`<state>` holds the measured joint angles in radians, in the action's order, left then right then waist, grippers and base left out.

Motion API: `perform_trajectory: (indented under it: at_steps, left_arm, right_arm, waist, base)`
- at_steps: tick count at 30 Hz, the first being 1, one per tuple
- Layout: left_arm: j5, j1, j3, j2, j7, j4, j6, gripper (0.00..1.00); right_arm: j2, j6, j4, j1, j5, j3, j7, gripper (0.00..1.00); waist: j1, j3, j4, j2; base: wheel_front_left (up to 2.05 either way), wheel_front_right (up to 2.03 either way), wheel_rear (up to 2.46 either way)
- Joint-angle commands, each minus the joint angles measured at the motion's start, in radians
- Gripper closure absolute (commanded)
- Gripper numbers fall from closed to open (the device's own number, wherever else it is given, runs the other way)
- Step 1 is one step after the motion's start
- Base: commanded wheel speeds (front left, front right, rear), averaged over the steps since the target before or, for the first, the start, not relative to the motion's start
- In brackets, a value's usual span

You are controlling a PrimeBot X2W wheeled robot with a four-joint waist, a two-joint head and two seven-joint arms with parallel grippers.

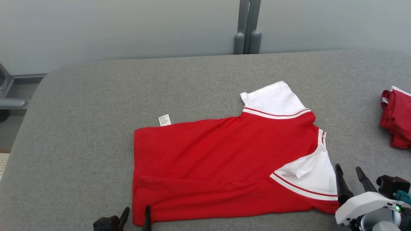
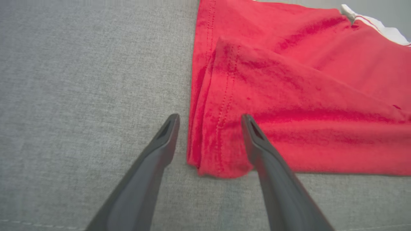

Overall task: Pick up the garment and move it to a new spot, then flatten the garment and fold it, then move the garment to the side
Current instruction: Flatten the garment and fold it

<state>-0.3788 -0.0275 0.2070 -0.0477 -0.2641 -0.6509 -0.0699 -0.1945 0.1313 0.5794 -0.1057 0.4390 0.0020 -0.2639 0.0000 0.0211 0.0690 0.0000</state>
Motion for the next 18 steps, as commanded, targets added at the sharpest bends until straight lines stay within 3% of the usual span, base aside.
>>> perform_trajectory:
  at_steps: [1,8,16,18]
  left_arm:
    - [0.009,-0.004,-0.002,-0.006,0.0,0.013,0.009,0.0]
    - [0.033,0.008,-0.007,-0.006,0.0,0.058,0.027,0.0]
    - [0.033,0.016,0.002,-0.006,0.0,0.069,0.028,0.0]
    - [0.036,0.011,0.006,-0.006,0.0,0.071,0.026,0.0]
  right_arm:
    - [-0.002,-0.001,-0.035,0.002,-0.021,0.008,0.0,0.0]
    - [-0.006,-0.001,-0.158,0.062,-0.01,0.157,0.0,0.0]
    - [-0.007,-0.001,-0.129,0.071,0.033,0.283,0.0,0.0]
    - [-0.004,-0.001,-0.098,0.055,0.041,0.292,0.0,0.11]
  waist:
    - [0.0,0.004,-0.003,0.0]
    - [0.0,0.0,-0.005,0.0]
    - [0.0,0.004,0.002,0.0]
    - [0.0,0.008,0.01,0.0]
  base:
    - [0.0,0.0,0.0]
    - [0.0,0.0,0.0]
    - [0.0,0.0,0.0]
    - [0.0,0.0,0.0]
